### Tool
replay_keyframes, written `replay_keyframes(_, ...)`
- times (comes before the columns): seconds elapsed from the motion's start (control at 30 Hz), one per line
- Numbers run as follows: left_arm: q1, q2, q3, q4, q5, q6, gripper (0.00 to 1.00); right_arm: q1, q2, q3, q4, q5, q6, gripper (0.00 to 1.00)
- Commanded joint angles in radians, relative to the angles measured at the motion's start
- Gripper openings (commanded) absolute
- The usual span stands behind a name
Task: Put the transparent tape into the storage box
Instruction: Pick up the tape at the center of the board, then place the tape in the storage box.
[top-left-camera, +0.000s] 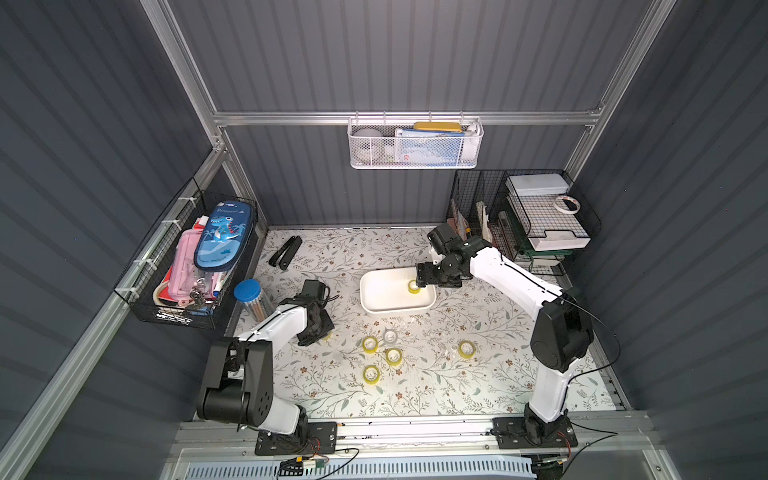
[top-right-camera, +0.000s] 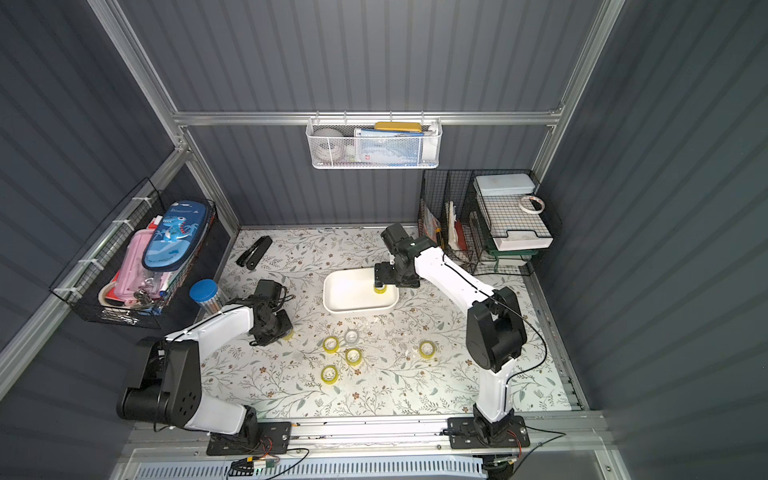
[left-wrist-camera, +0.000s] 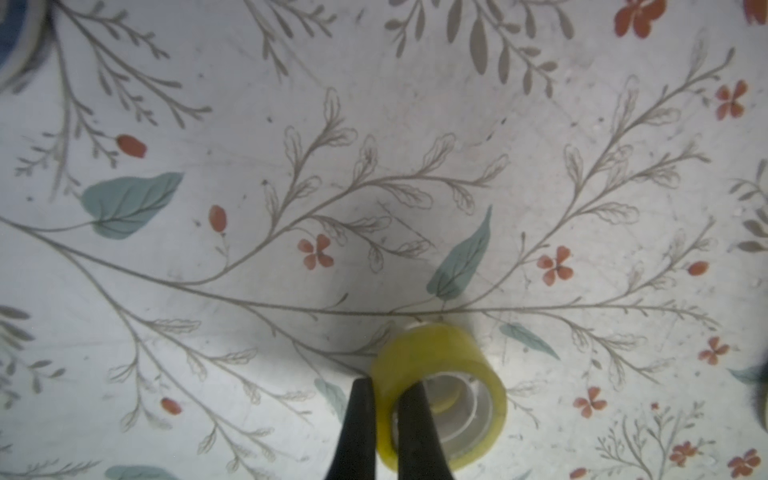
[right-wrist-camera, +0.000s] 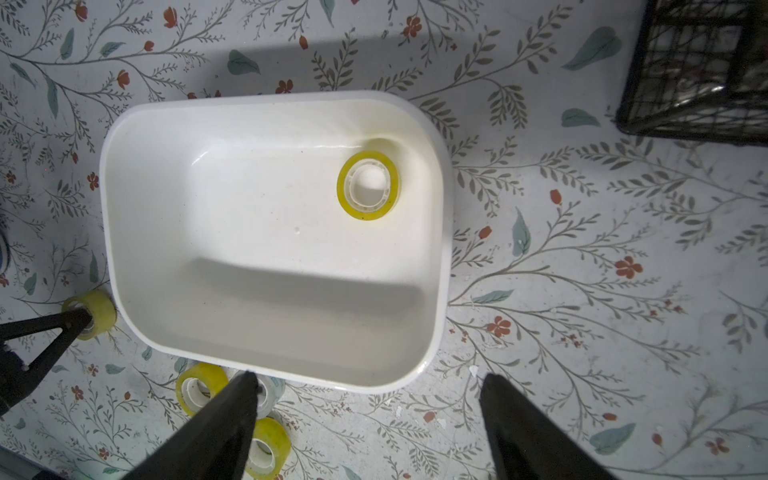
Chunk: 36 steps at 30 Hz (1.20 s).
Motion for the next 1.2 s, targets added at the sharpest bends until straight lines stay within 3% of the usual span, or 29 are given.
replay_keyframes(0.0, 0.006, -0.074, 0.097, -0.084, -0.032, 0.041, 0.00, -0.018, -0.029, 0.007, -0.032, 0.020, -0.003, 0.91)
replay_keyframes(0.17, 0.005, -0.079, 0.278, -0.149, -0.029, 0.126, 0.00, -0.046, -0.059, -0.030, -0.043, 0.016, 0.010, 0.99)
replay_keyframes(0.3, -0.015, -0.028, 0.418, -0.152, 0.052, 0.147, 0.00, -0.073, -0.106, -0.092, -0.035, 0.012, 0.019, 0.99)
replay_keyframes(0.6, -0.208, 0.312, 0.760, -0.156, 0.141, 0.195, 0.00, -0.090, -0.174, -0.205, -0.048, 0.038, 0.048, 0.99)
replay_keyframes(0.83, -0.256, 0.540, 0.898, -0.133, 0.179, 0.197, 0.00, -0.102, -0.228, -0.286, -0.062, 0.064, 0.060, 0.99)
replay_keyframes(1.17, -0.311, 0.719, 1.015, -0.131, 0.184, 0.202, 0.00, -0.127, -0.248, -0.359, -0.062, 0.077, 0.071, 0.99)
